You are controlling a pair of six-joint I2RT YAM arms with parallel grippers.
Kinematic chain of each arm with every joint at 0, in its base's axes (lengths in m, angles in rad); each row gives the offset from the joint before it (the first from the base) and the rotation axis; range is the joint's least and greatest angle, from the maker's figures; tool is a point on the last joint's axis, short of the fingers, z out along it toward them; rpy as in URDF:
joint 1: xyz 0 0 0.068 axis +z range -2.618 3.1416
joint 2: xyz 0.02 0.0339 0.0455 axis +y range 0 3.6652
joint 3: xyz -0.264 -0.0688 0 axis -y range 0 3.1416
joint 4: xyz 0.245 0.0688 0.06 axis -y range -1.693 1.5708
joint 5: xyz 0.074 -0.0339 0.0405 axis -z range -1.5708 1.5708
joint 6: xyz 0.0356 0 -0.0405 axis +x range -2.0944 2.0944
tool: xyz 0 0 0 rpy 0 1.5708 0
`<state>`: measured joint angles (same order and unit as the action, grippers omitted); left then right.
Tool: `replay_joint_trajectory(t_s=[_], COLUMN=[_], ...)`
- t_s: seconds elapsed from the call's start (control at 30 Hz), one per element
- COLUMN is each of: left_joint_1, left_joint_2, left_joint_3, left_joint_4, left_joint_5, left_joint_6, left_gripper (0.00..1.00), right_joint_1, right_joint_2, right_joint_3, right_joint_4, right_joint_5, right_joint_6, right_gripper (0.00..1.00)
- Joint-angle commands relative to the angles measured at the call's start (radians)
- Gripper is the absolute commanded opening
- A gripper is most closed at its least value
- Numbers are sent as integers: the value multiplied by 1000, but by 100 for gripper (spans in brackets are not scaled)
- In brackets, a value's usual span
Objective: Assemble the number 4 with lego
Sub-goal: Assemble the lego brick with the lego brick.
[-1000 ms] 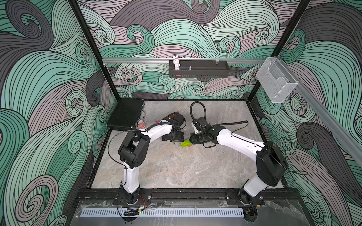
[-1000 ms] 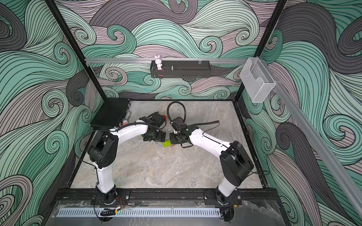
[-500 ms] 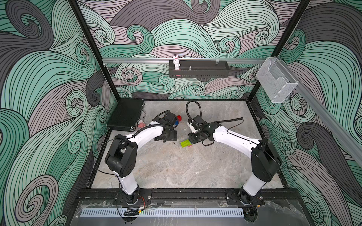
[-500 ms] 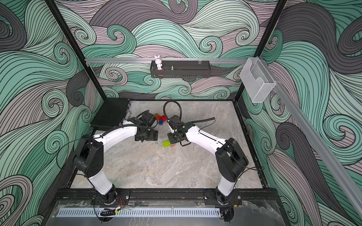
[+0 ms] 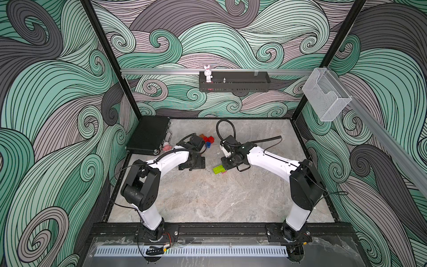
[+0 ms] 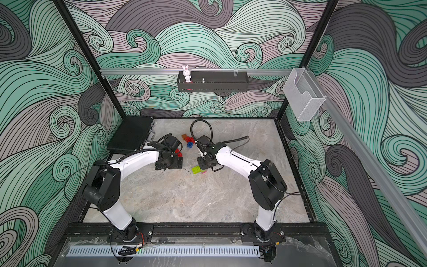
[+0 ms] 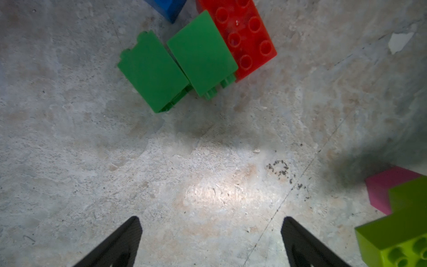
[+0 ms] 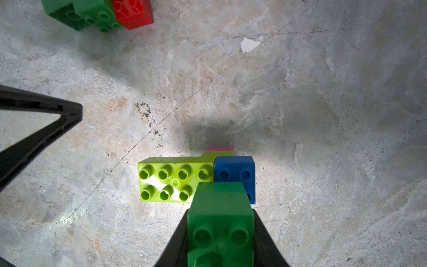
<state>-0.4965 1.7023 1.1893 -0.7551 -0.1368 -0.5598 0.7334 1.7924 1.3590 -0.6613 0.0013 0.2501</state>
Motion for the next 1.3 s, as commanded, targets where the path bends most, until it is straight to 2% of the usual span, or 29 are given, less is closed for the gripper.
replay_joint_trajectory(t_s=[0.0, 0.87, 1.03, 1.27], left_joint_1=[9, 15, 15, 13], left_joint_2=[-16, -5, -4, 24], left_joint_3=[-4, -19, -19, -15], left_joint_4=[5, 14, 17, 55], left_joint_5=[11, 42, 52, 165], left_joint_6=[-18, -8, -8, 6], left_gripper=[99, 99, 99, 99], right_joint_1=[10, 27, 40, 43], right_joint_2=[23, 59, 69, 60], right_joint_3=[37, 50, 15, -15], right_joint_4=[-28, -54, -54, -54], right_joint_5=[11, 49, 54, 100], right_joint_6=[-9, -24, 34, 104], right_gripper=[21, 20, 20, 19])
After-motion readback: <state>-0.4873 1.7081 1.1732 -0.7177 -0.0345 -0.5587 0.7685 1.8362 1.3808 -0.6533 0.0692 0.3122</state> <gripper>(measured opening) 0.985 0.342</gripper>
